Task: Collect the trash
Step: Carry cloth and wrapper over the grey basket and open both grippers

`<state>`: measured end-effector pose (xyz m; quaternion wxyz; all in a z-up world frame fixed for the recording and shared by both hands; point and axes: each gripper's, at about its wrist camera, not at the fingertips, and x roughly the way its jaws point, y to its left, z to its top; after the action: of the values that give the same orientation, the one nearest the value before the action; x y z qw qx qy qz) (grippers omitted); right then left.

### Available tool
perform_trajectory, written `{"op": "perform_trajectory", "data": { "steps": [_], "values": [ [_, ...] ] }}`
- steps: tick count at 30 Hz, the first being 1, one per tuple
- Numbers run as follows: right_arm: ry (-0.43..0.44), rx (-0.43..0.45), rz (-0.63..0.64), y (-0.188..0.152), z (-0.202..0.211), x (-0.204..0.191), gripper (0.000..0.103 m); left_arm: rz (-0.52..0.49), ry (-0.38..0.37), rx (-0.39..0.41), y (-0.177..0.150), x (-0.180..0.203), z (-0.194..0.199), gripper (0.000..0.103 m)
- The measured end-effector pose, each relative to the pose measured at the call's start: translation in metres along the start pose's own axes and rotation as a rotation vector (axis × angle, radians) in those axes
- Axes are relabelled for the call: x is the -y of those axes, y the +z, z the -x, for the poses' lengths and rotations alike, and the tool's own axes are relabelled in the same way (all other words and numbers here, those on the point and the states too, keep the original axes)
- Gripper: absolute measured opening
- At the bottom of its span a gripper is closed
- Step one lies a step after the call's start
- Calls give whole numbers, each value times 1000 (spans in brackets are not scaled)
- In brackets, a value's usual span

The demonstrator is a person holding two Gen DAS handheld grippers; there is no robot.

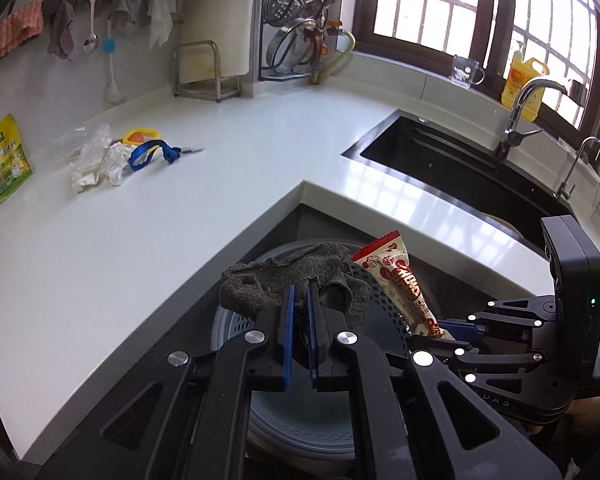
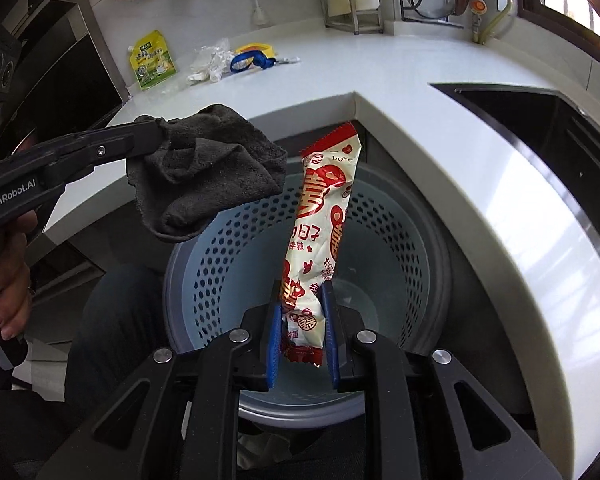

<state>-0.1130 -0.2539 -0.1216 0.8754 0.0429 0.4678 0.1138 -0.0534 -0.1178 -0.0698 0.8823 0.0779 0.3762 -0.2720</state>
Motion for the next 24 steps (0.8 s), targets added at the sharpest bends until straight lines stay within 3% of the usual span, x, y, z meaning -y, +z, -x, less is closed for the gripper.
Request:
{"op": "perform_trajectory", "data": {
  "steps": [24],
  "values": [
    [-77,-102,55,-1,-45,-7,21,2,20,-191,-35,-10,-68,7]
  ]
}}
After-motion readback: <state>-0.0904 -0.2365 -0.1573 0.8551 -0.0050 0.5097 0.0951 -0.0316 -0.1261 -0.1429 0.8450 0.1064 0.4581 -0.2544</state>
